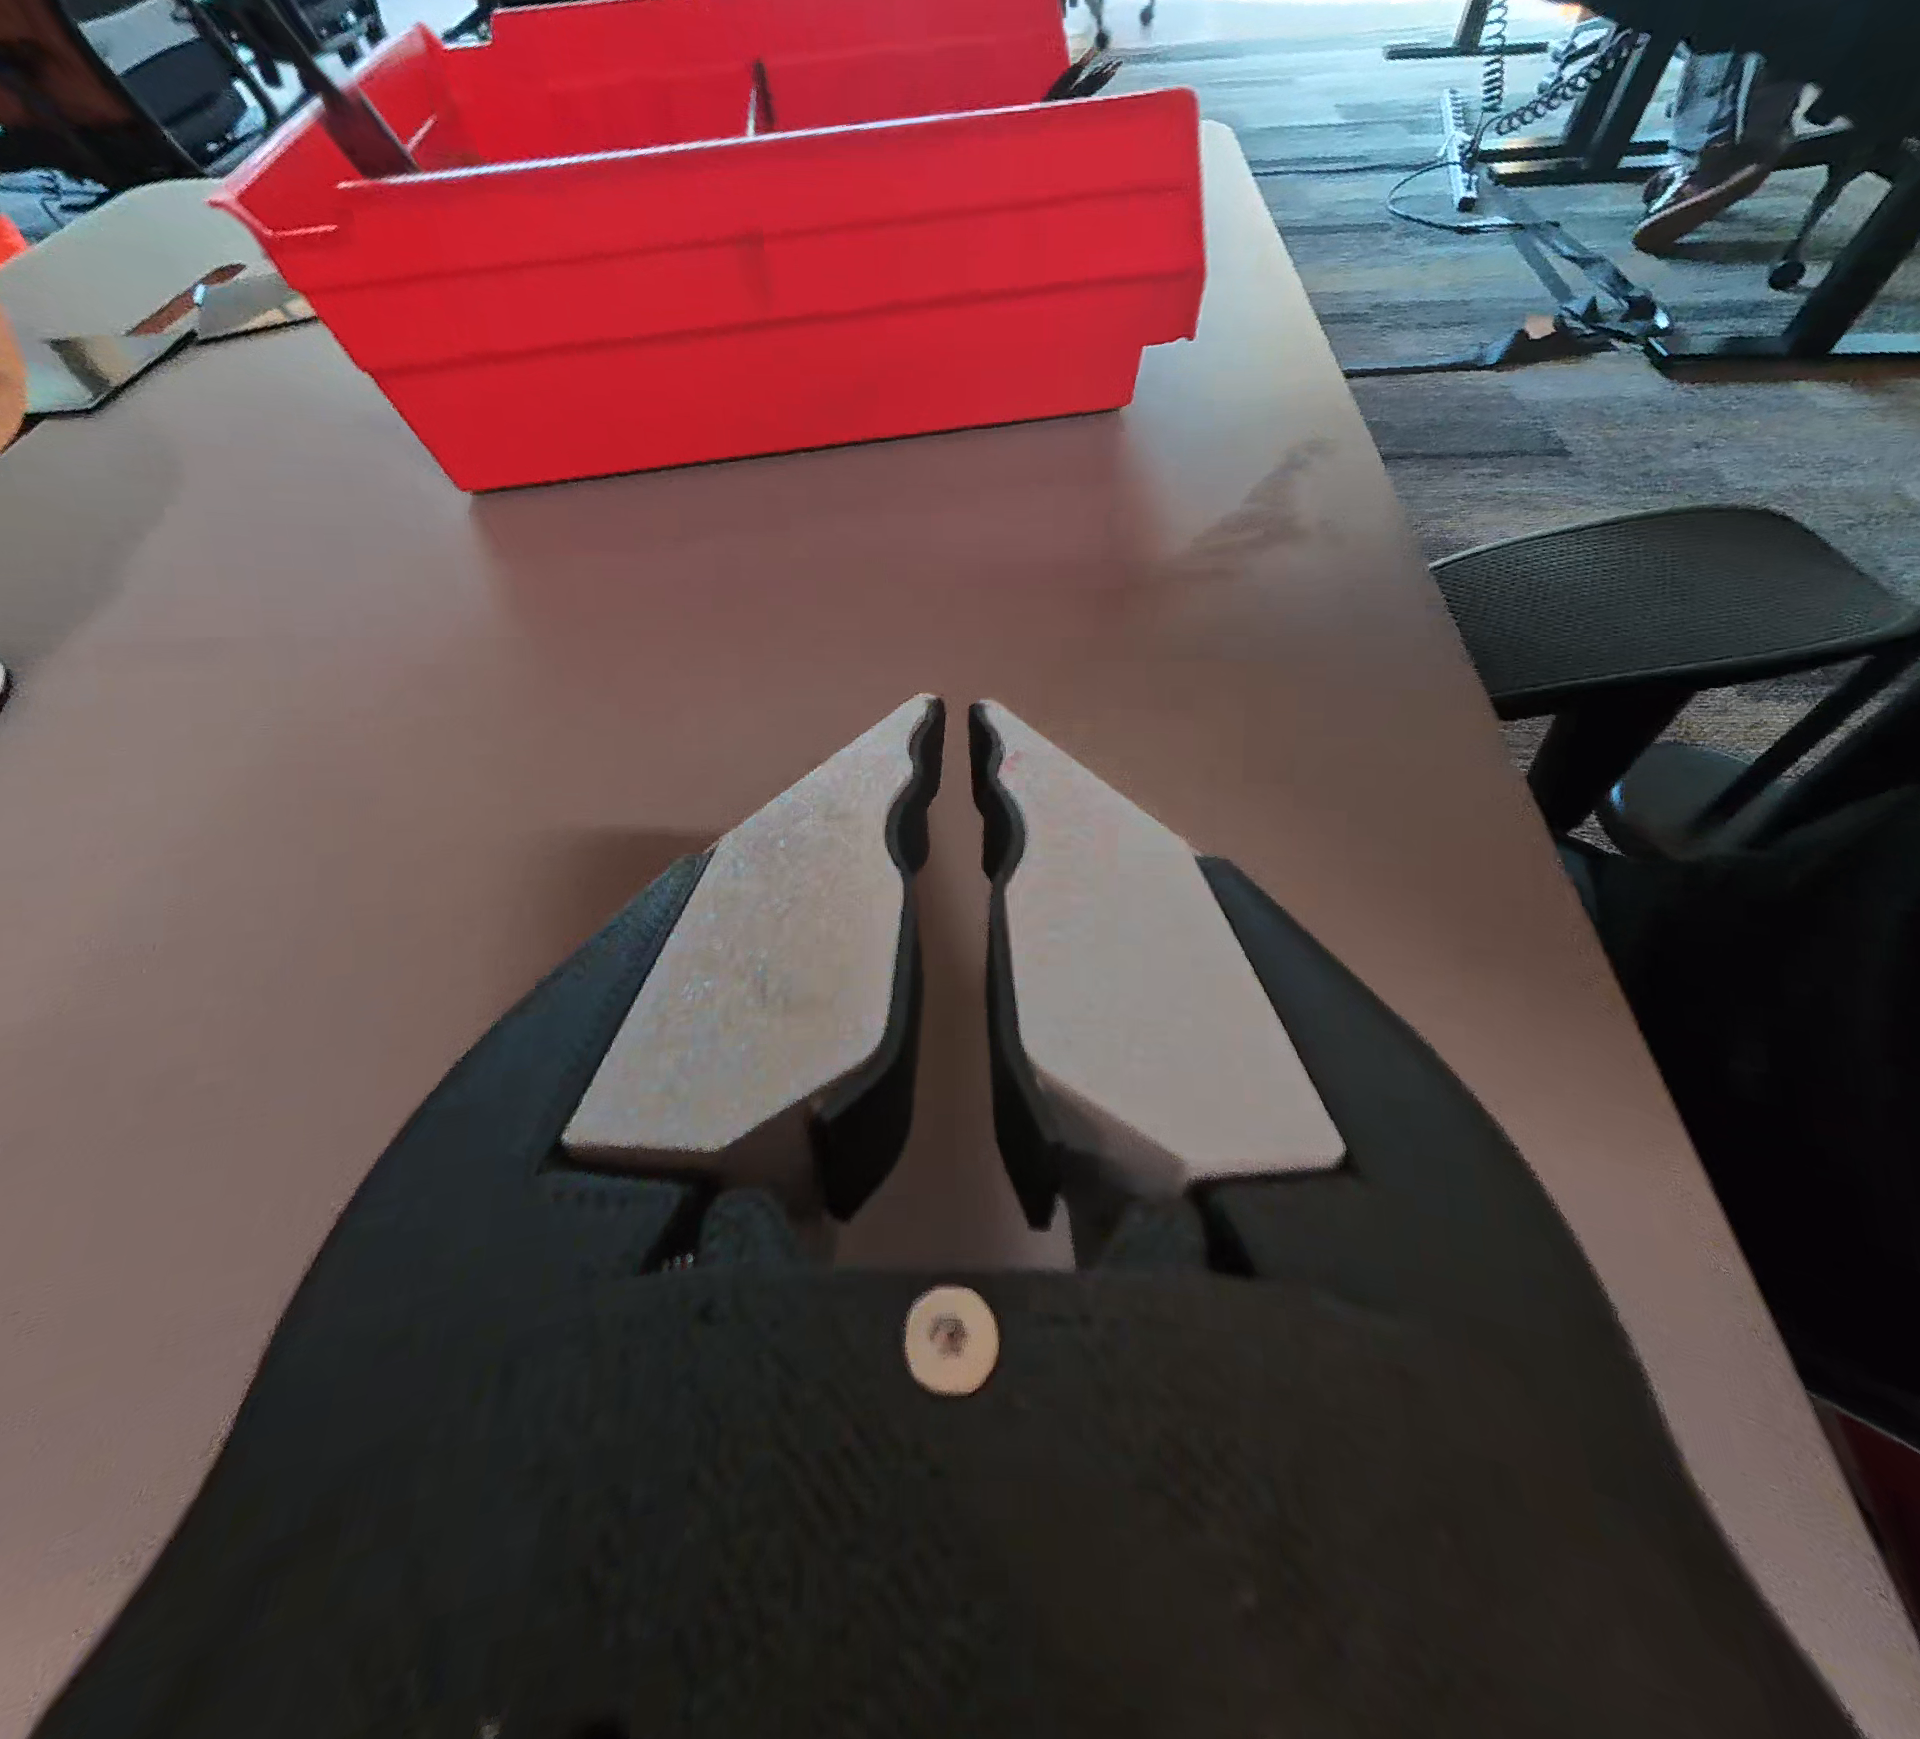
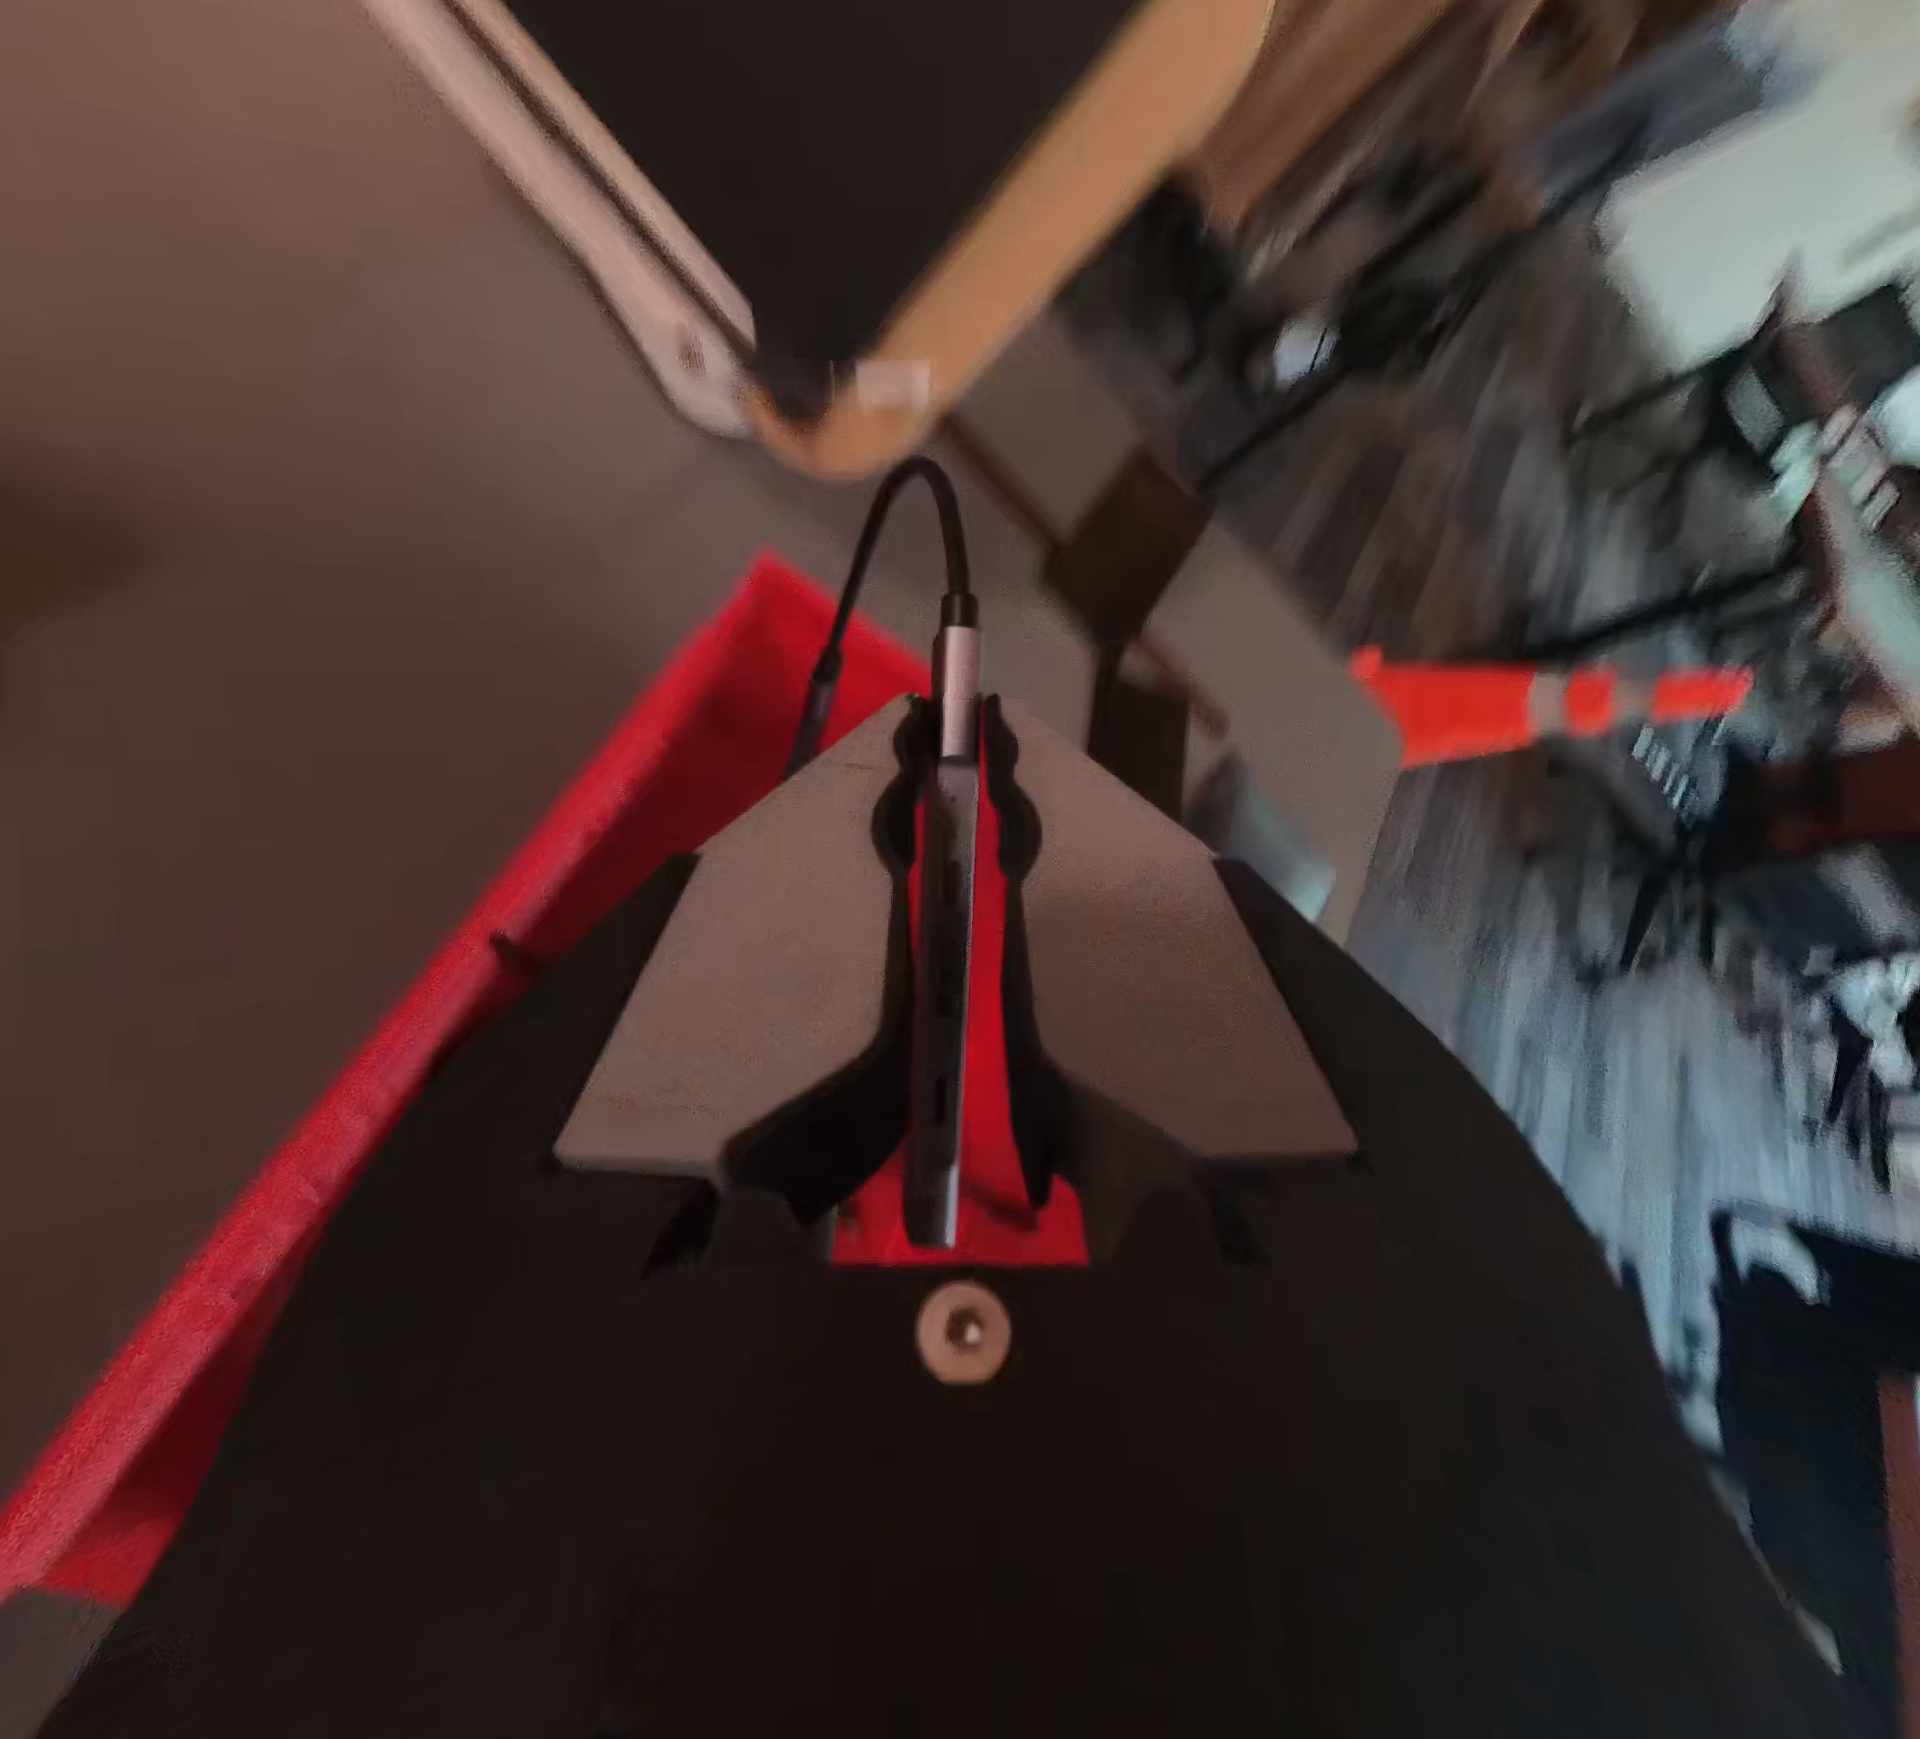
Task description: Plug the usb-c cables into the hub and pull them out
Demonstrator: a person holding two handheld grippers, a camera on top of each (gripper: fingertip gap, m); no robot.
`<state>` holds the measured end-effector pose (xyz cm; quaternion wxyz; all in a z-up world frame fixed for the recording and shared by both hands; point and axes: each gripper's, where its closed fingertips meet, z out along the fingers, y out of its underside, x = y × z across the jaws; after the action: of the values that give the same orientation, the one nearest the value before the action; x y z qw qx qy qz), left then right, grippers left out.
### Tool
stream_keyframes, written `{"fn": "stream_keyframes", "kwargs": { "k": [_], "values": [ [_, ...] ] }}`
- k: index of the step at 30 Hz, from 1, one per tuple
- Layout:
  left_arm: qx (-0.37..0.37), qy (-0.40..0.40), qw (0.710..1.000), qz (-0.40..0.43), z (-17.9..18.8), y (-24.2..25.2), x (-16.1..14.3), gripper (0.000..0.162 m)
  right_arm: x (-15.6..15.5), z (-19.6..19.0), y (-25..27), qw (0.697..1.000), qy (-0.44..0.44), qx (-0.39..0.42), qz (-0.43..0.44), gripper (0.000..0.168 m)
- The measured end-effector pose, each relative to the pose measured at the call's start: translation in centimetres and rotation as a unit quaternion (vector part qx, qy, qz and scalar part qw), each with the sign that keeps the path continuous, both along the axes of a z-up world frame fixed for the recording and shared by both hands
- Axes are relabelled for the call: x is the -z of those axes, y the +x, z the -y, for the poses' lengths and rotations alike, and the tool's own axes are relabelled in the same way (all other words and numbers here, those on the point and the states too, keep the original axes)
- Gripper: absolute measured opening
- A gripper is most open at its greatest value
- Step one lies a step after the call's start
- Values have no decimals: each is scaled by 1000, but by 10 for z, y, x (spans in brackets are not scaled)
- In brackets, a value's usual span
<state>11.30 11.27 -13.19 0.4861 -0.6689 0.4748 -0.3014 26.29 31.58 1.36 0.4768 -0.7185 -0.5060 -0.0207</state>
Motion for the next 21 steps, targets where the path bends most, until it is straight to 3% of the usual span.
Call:
{"fn": "stream_keyframes", "kwargs": {
  "k": [1,3,5,8,12,15,18,21],
  "values": [
    [-3,-3,1000,0,-1,-1,1,2,28,-12,18,998,-37,39,41,15],
    [-6,-8,1000,7,-3,-2,-1,3,59,-32,53,987,-45,112,108,12],
    [-12,-11,1000,16,-5,-4,-3,2,58,-39,66,982,-23,148,116,12],
    [-20,-20,999,21,-9,-5,-3,3,26,-32,49,987,4,152,57,23],
    [-27,-27,999,24,-12,-7,-3,3,-4,14,-31,997,-31,47,-62,29],
    [-40,-20,999,24,-16,-12,-3,3,-11,79,-121,972,-111,-102,-180,30],
    [-50,-23,998,31,-20,-16,-5,3,2,131,-195,924,-190,-210,-256,30],
    [-64,-25,997,39,-25,-23,-6,3,36,124,-236,919,-200,-204,-272,33]
  ]
}}
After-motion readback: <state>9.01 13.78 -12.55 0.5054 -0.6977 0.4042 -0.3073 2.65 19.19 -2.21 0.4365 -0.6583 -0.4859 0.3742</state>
